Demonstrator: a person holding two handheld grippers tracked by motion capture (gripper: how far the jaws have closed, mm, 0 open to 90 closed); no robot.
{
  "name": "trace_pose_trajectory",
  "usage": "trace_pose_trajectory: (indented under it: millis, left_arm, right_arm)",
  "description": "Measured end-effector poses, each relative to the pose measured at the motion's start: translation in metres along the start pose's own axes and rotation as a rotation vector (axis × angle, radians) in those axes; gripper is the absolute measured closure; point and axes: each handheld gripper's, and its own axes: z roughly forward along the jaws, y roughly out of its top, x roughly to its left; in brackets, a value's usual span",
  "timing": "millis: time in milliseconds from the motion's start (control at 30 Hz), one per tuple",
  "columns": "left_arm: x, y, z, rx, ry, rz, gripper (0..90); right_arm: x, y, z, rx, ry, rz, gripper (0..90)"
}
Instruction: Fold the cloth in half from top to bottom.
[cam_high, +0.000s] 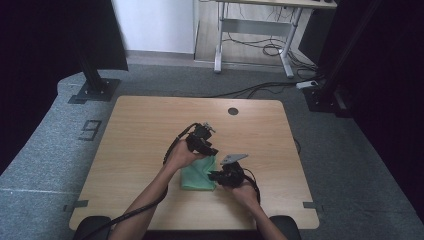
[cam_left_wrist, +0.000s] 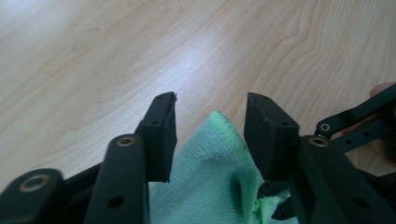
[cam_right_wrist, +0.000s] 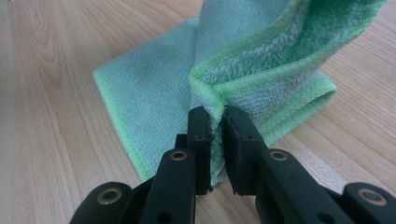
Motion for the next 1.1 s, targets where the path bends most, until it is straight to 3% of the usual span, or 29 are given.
trace_pose_trajectory:
  millis: [200, 267, 667, 1100]
  left_arm:
    - [0.002, -0.003, 0.001, 0.031, -0.007, -0.006, 79.3]
    - [0.003, -0.005, -0.003, 0.029, -0.007, -0.007, 82.4]
    - [-0.002, -0.036, -0.037, -0.057, -0.017, -0.013, 83.2]
    - [-0.017, -0.083, -0.057, -0.087, 0.015, -0.016, 82.0]
  right_arm:
    - [0.0, 0.0, 0.0, -0.003, -0.001, -0.001, 80.2]
    - [0.0, 0.0, 0.0, -0.002, -0.001, -0.002, 79.9]
    - [0.002, 0.003, -0.006, 0.012, -0.02, -0.045, 64.4]
    - [0.005, 0.002, -0.023, 0.009, -0.033, -0.075, 51.6]
